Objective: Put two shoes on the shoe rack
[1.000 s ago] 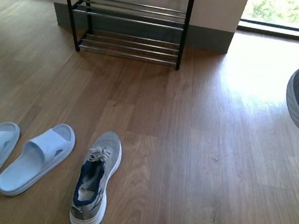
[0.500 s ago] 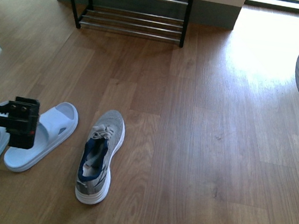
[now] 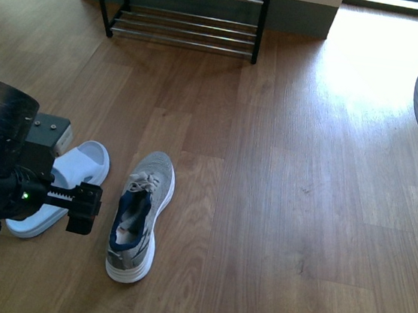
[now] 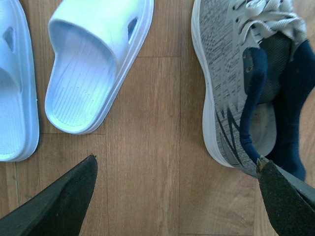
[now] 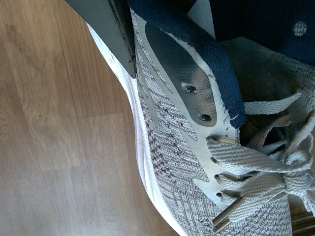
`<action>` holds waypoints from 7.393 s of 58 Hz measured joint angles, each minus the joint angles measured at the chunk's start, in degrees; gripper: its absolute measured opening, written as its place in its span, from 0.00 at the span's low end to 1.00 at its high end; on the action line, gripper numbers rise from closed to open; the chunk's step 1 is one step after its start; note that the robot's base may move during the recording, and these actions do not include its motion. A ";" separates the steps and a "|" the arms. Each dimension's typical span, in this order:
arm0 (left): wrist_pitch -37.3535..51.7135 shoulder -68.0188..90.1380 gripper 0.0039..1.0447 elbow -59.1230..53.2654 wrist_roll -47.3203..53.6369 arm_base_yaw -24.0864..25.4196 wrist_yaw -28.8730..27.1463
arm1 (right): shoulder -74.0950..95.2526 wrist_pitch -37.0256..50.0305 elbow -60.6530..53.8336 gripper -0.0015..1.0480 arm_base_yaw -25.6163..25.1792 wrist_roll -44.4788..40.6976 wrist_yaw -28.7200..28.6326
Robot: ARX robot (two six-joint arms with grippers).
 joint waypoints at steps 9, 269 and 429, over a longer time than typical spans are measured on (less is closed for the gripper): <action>-4.42 4.44 0.91 5.49 2.71 0.20 0.13 | 0.00 0.00 0.00 0.01 0.00 0.00 -0.02; -12.28 -72.59 0.01 -31.56 4.24 1.92 -3.37 | 0.00 0.00 -0.02 0.01 0.00 0.00 -0.02; -12.31 -72.78 0.01 -31.71 4.20 2.12 -3.21 | -0.11 -0.02 -0.11 0.01 0.04 -0.02 0.02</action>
